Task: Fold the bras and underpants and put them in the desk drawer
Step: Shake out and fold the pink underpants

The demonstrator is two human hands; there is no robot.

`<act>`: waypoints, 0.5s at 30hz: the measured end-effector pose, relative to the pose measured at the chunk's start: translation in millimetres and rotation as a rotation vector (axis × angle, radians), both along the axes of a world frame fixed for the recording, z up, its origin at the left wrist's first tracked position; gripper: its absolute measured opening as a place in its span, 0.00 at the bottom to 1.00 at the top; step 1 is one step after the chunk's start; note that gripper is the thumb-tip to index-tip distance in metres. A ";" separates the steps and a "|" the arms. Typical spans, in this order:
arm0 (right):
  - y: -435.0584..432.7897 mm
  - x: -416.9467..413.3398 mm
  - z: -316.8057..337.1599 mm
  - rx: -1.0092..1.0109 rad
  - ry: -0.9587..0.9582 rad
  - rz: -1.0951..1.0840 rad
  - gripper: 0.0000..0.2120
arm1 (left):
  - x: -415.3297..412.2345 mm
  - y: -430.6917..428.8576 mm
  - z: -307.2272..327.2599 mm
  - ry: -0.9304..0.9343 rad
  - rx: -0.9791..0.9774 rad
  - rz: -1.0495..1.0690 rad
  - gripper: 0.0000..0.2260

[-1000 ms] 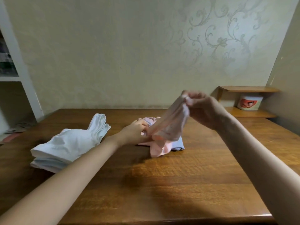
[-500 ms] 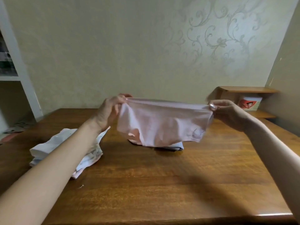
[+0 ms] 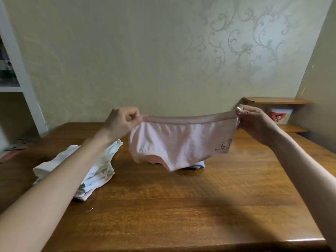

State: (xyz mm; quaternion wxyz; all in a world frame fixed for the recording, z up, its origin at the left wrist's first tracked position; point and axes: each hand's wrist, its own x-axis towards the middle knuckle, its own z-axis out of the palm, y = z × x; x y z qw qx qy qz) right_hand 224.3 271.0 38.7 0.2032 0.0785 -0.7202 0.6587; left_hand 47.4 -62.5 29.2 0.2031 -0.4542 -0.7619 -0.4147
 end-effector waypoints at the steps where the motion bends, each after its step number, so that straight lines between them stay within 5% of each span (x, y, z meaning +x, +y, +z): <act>1: -0.8 2.3 1.9 -0.025 0.025 0.044 0.16 | -5.3 -2.8 -2.3 0.191 -0.136 0.093 0.15; 3: -3.8 7.4 7.7 0.019 0.043 0.070 0.10 | -7.6 -6.2 -3.8 0.485 -0.308 0.204 0.15; 7: -13.6 -7.4 6.4 1.034 -0.090 -0.411 0.06 | -4.2 -6.0 4.9 0.722 -0.304 0.316 0.09; 9: -19.6 -15.1 -1.3 1.266 -0.077 -0.540 0.11 | -0.3 -3.2 7.0 0.778 -0.268 0.352 0.06; 12: -27.9 -15.9 4.2 1.274 0.036 -0.594 0.13 | 6.9 1.3 7.3 0.770 -0.149 0.457 0.07; 15: -37.0 -11.0 20.6 1.076 -0.147 -0.395 0.07 | -1.3 -1.5 9.8 0.617 -0.053 0.571 0.06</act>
